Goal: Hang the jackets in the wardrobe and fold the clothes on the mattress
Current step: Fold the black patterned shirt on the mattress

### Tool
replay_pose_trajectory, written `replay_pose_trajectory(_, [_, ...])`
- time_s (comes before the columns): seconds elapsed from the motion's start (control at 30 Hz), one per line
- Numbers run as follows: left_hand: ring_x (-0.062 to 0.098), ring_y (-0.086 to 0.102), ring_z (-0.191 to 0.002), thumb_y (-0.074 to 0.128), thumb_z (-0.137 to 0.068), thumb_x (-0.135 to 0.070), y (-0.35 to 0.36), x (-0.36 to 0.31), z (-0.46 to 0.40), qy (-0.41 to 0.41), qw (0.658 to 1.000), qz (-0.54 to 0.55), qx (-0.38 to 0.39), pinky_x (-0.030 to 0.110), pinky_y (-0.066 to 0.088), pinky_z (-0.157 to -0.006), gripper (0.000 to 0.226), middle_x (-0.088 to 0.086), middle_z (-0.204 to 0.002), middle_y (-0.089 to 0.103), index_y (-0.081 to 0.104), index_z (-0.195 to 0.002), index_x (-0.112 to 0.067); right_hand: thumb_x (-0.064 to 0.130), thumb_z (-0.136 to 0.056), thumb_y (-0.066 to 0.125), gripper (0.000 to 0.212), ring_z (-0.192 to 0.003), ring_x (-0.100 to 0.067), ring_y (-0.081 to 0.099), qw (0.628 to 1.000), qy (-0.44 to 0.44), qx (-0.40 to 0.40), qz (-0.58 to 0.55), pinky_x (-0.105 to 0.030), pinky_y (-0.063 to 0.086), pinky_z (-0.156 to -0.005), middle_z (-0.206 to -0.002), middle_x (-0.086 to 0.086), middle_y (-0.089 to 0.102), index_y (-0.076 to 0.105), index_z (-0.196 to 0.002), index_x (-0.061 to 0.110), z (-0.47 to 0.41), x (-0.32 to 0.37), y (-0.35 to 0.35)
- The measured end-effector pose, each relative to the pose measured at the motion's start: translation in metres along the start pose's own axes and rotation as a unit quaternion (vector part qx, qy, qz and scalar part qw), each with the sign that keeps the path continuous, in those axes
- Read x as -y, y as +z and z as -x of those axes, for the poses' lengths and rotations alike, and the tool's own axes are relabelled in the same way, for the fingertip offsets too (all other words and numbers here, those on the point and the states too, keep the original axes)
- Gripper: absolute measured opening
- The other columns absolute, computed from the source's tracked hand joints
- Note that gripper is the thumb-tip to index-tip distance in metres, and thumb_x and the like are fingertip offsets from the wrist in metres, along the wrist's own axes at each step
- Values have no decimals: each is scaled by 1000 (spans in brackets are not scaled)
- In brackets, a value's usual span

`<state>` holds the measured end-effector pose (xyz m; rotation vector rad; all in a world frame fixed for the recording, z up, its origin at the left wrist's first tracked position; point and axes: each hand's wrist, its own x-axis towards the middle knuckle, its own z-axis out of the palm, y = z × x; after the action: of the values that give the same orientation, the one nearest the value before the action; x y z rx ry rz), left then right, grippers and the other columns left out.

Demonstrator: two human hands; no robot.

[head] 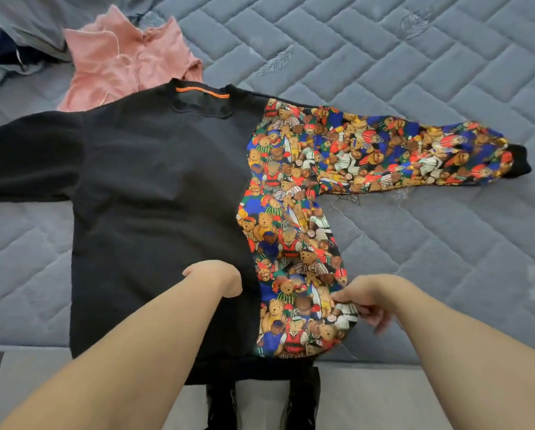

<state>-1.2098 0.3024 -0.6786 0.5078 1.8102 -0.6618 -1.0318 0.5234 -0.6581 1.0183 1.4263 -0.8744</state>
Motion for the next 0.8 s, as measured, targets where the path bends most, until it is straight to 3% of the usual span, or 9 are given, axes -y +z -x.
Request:
replay_pose_trajectory(0.13, [33,44,-129,48,-93,-36,-31,-9,15,22,977,45,-209,56,44,-101,53,8,-139,44,41,-142,-18,41,-99,44,39,-66,-25,65,984,-44,-149,85,-30,47,-56,-73,-11,62,53,-86,5,6,35,-18])
replay_pose_trajectory(0.23, [32,31,-135,45,-94,-39,-51,9,18,46,950,68,-302,61,41,-100,55,5,-147,32,30,-145,-23,37,-94,49,45,-119,-33,50,939,-166,-296,61,-41,46,-90,-128,-14,48,42,-130,11,9,78,-18])
replay_pose_trajectory(0.3, [31,22,-140,41,-96,-39,-65,32,10,46,945,79,-313,64,36,-102,58,3,-156,20,22,-149,-27,35,-95,47,54,-133,-30,38,890,-265,-356,109,-47,38,-106,-146,-9,36,31,-145,19,10,108,-12])
replay_pose_trajectory(0.4, [30,13,-145,31,-99,-43,-86,72,-10,34,943,99,-315,67,29,-106,58,0,-162,10,15,-153,-31,36,-100,41,54,-145,-25,23,852,-353,-367,123,-48,25,-117,-158,-4,25,28,-151,25,0,160,-11])
replay_pose_trajectory(0.5, [28,15,-145,26,-100,-49,-107,116,-35,19,940,110,-322,66,24,-106,52,0,-160,15,22,-149,-32,43,-102,36,56,-149,-26,15,861,-330,-364,131,-49,17,-120,-162,-5,18,23,-154,26,-18,215,-21])
replay_pose_trajectory(0.6, [28,49,-105,33,-97,-36,-142,155,-54,13,909,149,-389,48,38,-88,28,5,-124,53,49,-108,-16,47,-101,35,53,-149,-27,13,881,-302,-340,130,-48,15,-121,-163,-3,13,28,-152,34,-30,271,-41])
replay_pose_trajectory(0.67, [28,51,-87,39,-93,-28,-174,176,-64,12,875,150,-460,39,37,-75,17,4,-99,54,45,-88,-13,45,-101,37,43,-148,-26,16,877,-299,-354,132,-46,18,-119,-162,-3,18,48,-141,34,-35,306,-62])
replay_pose_trajectory(0.73, [31,52,-94,44,-93,-25,-205,196,-76,15,848,147,-510,40,39,-75,14,6,-100,49,46,-95,-12,38,-99,43,35,-147,-26,18,859,-300,-396,126,-46,20,-118,-160,-5,22,59,-128,28,-40,337,-87])
replay_pose_trajectory(0.8, [33,49,-111,47,-92,-24,-237,210,-92,35,845,160,-509,46,44,-87,28,9,-120,49,48,-116,-9,29,-93,52,43,-148,-27,13,845,-280,-439,119,-48,14,-119,-161,-7,18,49,-136,24,-48,361,-115])
